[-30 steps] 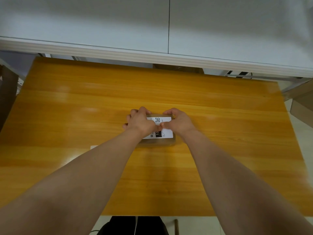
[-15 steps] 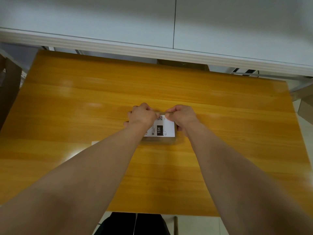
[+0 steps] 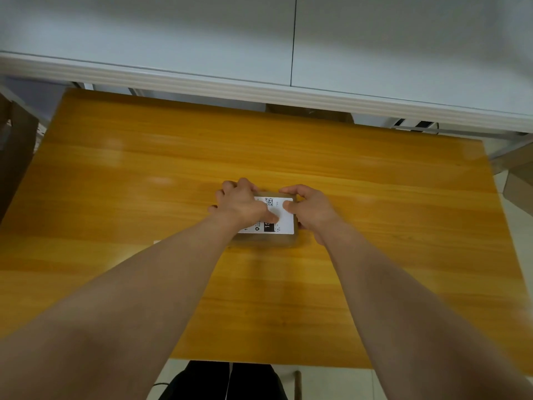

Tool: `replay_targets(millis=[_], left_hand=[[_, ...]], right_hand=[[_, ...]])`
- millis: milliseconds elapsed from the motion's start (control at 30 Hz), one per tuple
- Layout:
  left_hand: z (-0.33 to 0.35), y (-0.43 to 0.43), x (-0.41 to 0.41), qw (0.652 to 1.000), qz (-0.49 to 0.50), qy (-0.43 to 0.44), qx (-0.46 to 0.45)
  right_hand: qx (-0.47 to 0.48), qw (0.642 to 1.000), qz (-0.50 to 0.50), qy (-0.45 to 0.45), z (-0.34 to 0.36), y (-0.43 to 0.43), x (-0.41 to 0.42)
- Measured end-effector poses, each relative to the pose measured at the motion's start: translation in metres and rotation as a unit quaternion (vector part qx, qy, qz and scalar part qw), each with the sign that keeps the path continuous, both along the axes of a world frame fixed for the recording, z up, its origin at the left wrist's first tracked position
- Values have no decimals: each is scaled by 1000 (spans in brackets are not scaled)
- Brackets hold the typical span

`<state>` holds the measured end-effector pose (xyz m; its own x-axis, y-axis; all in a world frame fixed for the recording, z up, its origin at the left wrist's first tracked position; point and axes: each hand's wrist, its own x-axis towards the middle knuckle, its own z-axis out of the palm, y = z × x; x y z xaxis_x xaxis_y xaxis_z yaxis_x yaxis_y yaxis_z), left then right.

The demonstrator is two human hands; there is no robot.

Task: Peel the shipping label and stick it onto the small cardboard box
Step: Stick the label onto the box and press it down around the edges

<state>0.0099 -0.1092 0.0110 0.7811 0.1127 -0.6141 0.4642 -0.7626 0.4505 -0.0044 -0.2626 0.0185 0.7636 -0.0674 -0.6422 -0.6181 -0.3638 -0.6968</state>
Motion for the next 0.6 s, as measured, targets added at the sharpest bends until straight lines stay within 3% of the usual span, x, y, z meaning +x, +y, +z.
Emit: replay_targets(millis=[267,467,600], left_hand=[[-2,-7,-5,997,78,-17,-3],[-6,-7,-5,987,152,-23,-34],[-7,-4,-8,968,243,-13,-59]], right_hand=[[-8,997,-82,-3,-8,8,5],[-19,997,-66,-36,-10,8,-1],[-33,997,-68,18,-5,5,-5]])
